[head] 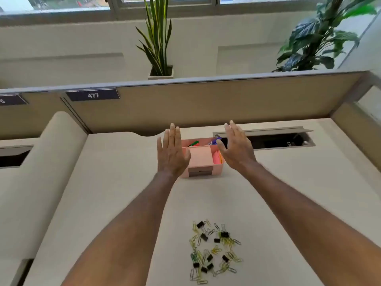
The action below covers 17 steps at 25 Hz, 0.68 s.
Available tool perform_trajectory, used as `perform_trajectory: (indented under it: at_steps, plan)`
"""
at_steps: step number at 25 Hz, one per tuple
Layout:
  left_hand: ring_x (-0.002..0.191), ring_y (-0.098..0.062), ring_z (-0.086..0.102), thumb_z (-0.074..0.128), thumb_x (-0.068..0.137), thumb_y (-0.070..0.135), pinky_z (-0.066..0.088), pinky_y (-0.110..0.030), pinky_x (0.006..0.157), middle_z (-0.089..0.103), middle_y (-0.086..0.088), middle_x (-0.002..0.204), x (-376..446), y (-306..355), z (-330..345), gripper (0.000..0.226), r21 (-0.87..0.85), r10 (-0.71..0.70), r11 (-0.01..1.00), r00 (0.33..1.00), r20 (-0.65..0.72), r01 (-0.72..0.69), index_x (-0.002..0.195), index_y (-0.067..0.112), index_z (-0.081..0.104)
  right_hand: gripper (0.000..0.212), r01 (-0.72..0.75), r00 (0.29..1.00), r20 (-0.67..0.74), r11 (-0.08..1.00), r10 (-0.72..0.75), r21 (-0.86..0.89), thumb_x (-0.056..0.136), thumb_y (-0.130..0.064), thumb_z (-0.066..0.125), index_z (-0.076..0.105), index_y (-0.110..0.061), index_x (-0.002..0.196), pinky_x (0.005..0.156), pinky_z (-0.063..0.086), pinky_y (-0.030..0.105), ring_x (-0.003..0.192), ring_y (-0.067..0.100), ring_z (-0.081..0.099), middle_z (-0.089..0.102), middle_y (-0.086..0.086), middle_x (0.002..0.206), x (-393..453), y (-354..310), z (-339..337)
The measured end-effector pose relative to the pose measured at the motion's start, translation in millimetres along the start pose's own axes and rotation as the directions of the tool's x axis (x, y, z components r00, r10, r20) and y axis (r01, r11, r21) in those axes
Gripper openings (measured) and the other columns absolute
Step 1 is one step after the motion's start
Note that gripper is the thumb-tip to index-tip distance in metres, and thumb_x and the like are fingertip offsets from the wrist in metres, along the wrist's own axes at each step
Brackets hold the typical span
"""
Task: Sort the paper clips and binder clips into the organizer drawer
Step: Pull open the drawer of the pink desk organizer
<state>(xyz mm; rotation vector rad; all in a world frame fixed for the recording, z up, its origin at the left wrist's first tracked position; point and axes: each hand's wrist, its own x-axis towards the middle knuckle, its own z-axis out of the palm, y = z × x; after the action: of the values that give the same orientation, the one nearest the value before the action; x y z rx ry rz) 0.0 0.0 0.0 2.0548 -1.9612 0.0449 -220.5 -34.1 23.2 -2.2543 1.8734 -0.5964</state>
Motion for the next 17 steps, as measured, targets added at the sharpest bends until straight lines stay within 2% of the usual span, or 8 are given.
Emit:
perform_trajectory:
  at_steps: [4, 7, 9, 12, 17]
  plan:
    - [0.155, -0.03, 0.009, 0.046, 0.097, 0.039, 0.011, -0.053, 0.124, 0.001, -0.009, 0.17, -17.7, -11.2, 33.1, 0.081, -0.082, -0.112, 0.989, 0.984, 0.138, 0.124, 0.161, 0.011, 0.006, 0.065, -0.115, 0.984, 0.145, 0.991, 0.105, 0.063, 0.102, -0.044, 0.048, 0.03, -0.016, 0.157, 0.116, 0.037, 0.049, 0.153, 0.025, 0.022, 0.023, 0.007, 0.167, -24.3, 10.0, 46.5]
    - [0.154, -0.03, 0.015, 0.045, 0.099, 0.039, 0.017, -0.051, 0.124, 0.008, -0.01, 0.169, -24.5, -12.0, 51.2, 0.075, -0.204, -0.154, 0.96, 0.971, 0.182, 0.191, 0.16, 0.012, 0.011, 0.066, -0.158, 0.972, 0.189, 0.984, 0.141, 0.078, 0.102, -0.041, 0.052, 0.026, -0.018, 0.158, 0.111, 0.041, 0.048, 0.153, 0.024, 0.021, 0.02, 0.004, 0.168, -33.7, 18.4, 68.9]
    - [0.15, -0.03, 0.027, 0.051, 0.098, 0.037, 0.031, -0.048, 0.12, 0.019, -0.009, 0.167, -24.0, -10.1, 61.5, 0.074, -0.338, -0.179, 0.91, 0.962, 0.207, 0.242, 0.158, 0.014, 0.016, 0.068, -0.173, 0.965, 0.219, 0.979, 0.146, 0.108, 0.102, -0.038, 0.054, 0.023, -0.018, 0.159, 0.11, 0.042, 0.047, 0.153, 0.024, 0.021, 0.02, 0.004, 0.168, -37.7, 20.9, 77.5]
    - [0.138, -0.019, 0.044, 0.058, 0.098, 0.039, 0.055, -0.043, 0.102, 0.039, 0.001, 0.152, -22.4, -5.4, 71.5, 0.066, -0.556, -0.216, 0.77, 0.948, 0.234, 0.313, 0.152, 0.026, 0.024, 0.068, -0.208, 0.954, 0.25, 0.967, 0.167, 0.149, 0.101, -0.037, 0.055, 0.023, -0.018, 0.158, 0.109, 0.045, 0.05, 0.152, 0.025, 0.023, 0.022, 0.005, 0.167, -43.5, 25.7, 90.9]
    - [0.137, -0.015, 0.043, 0.06, 0.099, 0.036, 0.054, -0.039, 0.103, 0.041, 0.003, 0.15, -21.0, -8.2, 85.6, 0.062, -0.652, -0.234, 0.692, 0.951, 0.202, 0.309, 0.151, 0.027, 0.027, 0.069, -0.189, 0.96, 0.237, 0.969, 0.149, 0.157, 0.103, -0.04, 0.052, 0.018, -0.021, 0.16, 0.106, 0.048, 0.046, 0.152, 0.022, 0.025, 0.022, 0.002, 0.168, -48.9, 37.8, 110.6]
